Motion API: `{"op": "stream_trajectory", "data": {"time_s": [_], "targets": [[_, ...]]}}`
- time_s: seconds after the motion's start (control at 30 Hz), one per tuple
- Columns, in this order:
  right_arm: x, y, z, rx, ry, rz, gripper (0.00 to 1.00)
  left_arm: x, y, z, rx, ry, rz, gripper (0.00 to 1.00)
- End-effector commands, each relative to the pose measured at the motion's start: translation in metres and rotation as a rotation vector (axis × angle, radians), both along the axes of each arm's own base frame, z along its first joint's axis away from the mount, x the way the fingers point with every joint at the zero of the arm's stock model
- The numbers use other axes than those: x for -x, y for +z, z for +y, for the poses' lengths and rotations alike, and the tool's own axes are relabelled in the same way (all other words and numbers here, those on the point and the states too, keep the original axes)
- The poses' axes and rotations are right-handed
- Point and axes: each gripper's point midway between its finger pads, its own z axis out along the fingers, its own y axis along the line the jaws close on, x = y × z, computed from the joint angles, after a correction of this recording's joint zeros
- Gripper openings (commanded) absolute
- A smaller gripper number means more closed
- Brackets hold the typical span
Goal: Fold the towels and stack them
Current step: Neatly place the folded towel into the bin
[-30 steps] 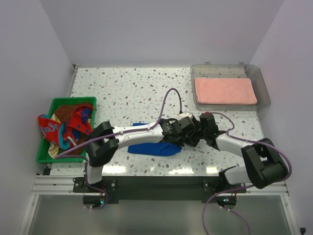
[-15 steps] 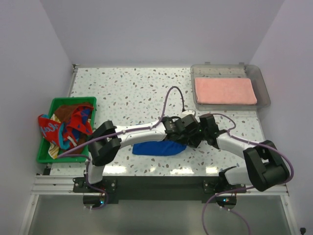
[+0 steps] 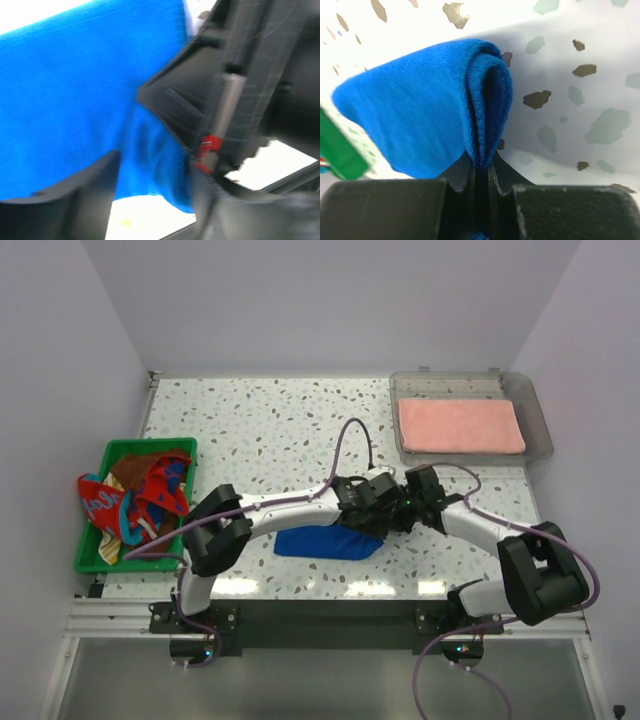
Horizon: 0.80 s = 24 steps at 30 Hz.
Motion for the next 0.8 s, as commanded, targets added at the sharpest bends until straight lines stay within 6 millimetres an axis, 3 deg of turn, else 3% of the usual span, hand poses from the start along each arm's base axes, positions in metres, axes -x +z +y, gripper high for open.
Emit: {"op": "stream_trajectory", "data": {"time_s": [0.0,0.17,0.27,0.37,0.4,0.47,0.5,0.57,0.6,0.67,0.7,0.77], "targets": [[-0.014,0.015,0.002,0.064,0.099,-0.063,0.00,-0.015,0.054,-0.016,0.174,0.018,-0.068,0.69],[-0.025,0.013,-0.002,0.146,0.190,-0.070,0.00,-0.027,0.069,0.018,0.218,0.069,-0.081,0.95],[-0.039,0.018,-0.002,0.191,0.242,-0.092,0.00,-0.034,0.094,0.045,0.261,0.090,-0.119,1.00],[-0.058,0.034,0.000,0.228,0.298,-0.149,0.00,-0.041,0.104,0.076,0.266,0.119,-0.143,1.00],[-0.073,0.044,0.003,0.251,0.331,-0.192,0.00,-0.052,0.106,0.092,0.269,0.153,-0.152,1.00],[-0.083,0.052,0.002,0.288,0.365,-0.198,0.00,-0.058,0.111,0.123,0.263,0.185,-0.178,1.00],[-0.102,0.065,0.004,0.323,0.394,-0.248,0.00,-0.075,0.112,0.148,0.252,0.246,-0.196,1.00],[-0.114,0.076,0.001,0.372,0.420,-0.253,0.00,-0.082,0.112,0.186,0.219,0.283,-0.230,1.00],[-0.136,0.098,0.002,0.411,0.432,-0.317,0.00,-0.096,0.111,0.216,0.200,0.352,-0.246,1.00],[-0.148,0.100,-0.005,0.472,0.450,-0.292,0.00,-0.101,0.108,0.250,0.162,0.378,-0.266,1.00],[-0.168,0.125,-0.006,0.495,0.447,-0.353,0.00,-0.111,0.107,0.277,0.138,0.442,-0.281,1.00],[-0.181,0.127,-0.016,0.550,0.452,-0.333,0.00,-0.113,0.101,0.307,0.077,0.476,-0.302,1.00]]}}
